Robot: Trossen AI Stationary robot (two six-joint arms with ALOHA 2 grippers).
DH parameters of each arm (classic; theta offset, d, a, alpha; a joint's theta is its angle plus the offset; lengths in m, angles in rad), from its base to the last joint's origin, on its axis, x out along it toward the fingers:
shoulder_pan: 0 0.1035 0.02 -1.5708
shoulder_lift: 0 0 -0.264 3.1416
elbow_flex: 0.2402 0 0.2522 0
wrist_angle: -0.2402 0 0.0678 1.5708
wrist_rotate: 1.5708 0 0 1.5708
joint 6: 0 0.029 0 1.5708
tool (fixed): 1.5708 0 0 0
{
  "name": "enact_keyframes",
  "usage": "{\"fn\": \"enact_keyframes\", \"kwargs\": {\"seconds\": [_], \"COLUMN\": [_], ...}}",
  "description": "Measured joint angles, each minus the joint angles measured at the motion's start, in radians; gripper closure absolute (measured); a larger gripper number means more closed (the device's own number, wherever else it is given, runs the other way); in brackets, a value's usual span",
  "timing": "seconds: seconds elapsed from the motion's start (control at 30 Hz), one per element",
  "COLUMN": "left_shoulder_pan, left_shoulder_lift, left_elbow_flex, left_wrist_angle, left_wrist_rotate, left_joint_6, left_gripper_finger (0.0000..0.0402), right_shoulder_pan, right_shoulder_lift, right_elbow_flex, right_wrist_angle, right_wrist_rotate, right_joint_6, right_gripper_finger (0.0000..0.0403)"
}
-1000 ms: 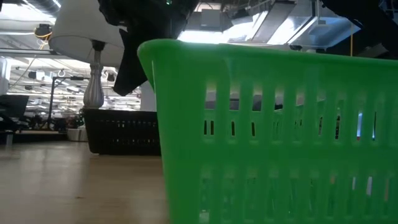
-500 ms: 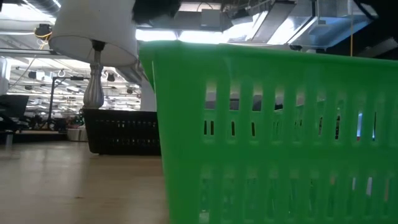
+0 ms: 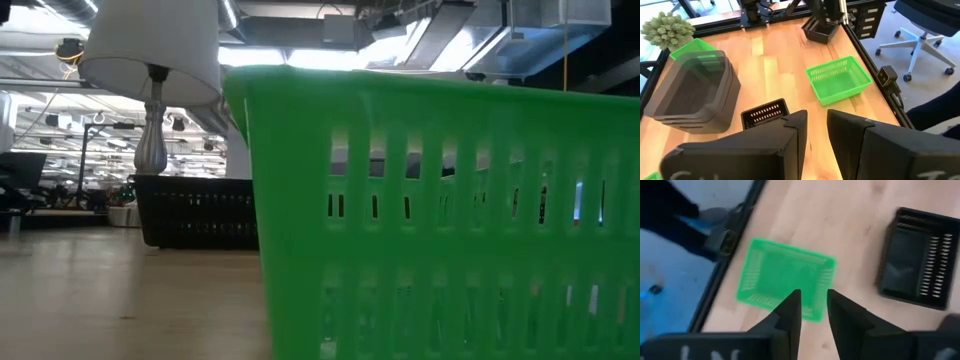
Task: Stack baskets by color
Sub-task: Stack the bottom black basket on top of the top black basket
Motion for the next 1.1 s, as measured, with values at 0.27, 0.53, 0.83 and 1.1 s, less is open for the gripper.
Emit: {"fn": "enact_keyframes", "kwargs": {"seconds": [0.27, 0.53, 0.83, 1.1], "left_shoulder_pan": [-0.024, -0.023, -0.023, -0.023], "left_shoulder_lift": [0.0, 0.0, 0.0, 0.0], "left_elbow_flex": [0.0, 0.0, 0.0, 0.0], "left_wrist_angle": [0.0, 0.004, 0.004, 0.006], "left_wrist_rotate": [0.0, -0.001, -0.002, -0.071], "left_joint_6": [0.0, 0.0, -0.001, -0.004], "left_gripper_finger": [0.0335, 0.0335, 0.0335, 0.0335], "right_shoulder_pan": [0.123, 0.191, 0.22, 0.22], "right_shoulder_lift": [-0.036, -0.105, -0.342, -0.598], "right_elbow_flex": [-0.001, -0.045, -0.394, -0.827], "right_wrist_angle": [-0.231, -0.212, -0.181, 0.163], "right_wrist_rotate": [0.008, 0.094, 0.246, 0.075], "right_joint_6": [0.126, 0.181, 0.342, 0.366], "right_gripper_finger": [0.0309, 0.0309, 0.0309, 0.0309]}}
